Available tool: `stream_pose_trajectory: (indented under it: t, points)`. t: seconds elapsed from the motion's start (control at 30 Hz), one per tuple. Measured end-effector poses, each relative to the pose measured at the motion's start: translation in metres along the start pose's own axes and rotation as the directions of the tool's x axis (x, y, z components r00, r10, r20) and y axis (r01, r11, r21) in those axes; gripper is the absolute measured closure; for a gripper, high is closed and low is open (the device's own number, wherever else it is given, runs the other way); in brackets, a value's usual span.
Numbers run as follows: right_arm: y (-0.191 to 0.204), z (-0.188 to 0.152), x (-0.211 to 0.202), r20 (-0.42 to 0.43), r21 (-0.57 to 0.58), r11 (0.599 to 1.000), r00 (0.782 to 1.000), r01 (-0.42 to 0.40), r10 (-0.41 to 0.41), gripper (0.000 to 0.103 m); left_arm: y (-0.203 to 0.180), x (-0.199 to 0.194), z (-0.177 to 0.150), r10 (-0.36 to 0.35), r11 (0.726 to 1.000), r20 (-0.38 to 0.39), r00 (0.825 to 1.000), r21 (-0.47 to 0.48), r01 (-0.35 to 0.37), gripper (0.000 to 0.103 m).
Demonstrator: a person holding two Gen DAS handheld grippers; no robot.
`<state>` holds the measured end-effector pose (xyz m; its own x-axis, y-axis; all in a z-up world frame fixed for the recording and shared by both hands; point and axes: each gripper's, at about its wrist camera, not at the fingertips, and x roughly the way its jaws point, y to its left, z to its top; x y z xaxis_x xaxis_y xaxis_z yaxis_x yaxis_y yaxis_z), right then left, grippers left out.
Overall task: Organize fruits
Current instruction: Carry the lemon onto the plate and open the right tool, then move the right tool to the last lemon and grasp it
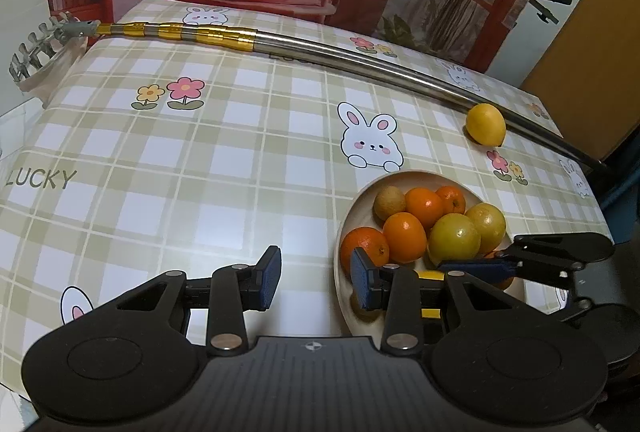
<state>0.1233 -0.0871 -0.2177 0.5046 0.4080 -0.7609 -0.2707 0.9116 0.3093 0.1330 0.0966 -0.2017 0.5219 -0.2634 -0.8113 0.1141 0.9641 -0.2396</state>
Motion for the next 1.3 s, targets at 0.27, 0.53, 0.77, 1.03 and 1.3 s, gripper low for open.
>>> stream_pose_trajectory:
  t: [0.27, 0.53, 0.77, 1.03, 1.3]
  points:
    - [-0.003, 0.009, -0.026, 0.079, 0.012, 1.0, 0.997, -0.006, 0.005, 0.05, -0.003, -0.001, 0.001, 0.002, 1.0, 0.002, 1.0, 0.008, -0.002, 0.062]
    - [-0.025, 0.019, -0.056, 0.177, 0.047, 0.997, 0.981, 0.065, -0.073, 0.048, -0.008, -0.003, 0.004, -0.004, 1.0, 0.008, 1.0, 0.012, 0.004, 0.062]
    - [-0.062, 0.021, -0.079, 0.245, 0.113, 0.974, 0.945, 0.197, -0.219, 0.047, -0.018, -0.004, 0.014, -0.003, 1.0, 0.035, 0.999, 0.025, 0.002, 0.061]
    - [-0.114, 0.021, -0.088, 0.286, 0.151, 0.918, 0.873, 0.366, -0.395, 0.046, -0.029, -0.001, 0.027, -0.001, 1.0, 0.072, 0.997, 0.031, -0.001, 0.061]
    - [-0.164, 0.024, -0.06, 0.278, 0.198, 0.866, 0.821, 0.459, -0.498, 0.044, -0.024, 0.009, 0.029, 0.028, 1.0, 0.057, 0.998, -0.004, -0.027, 0.061]
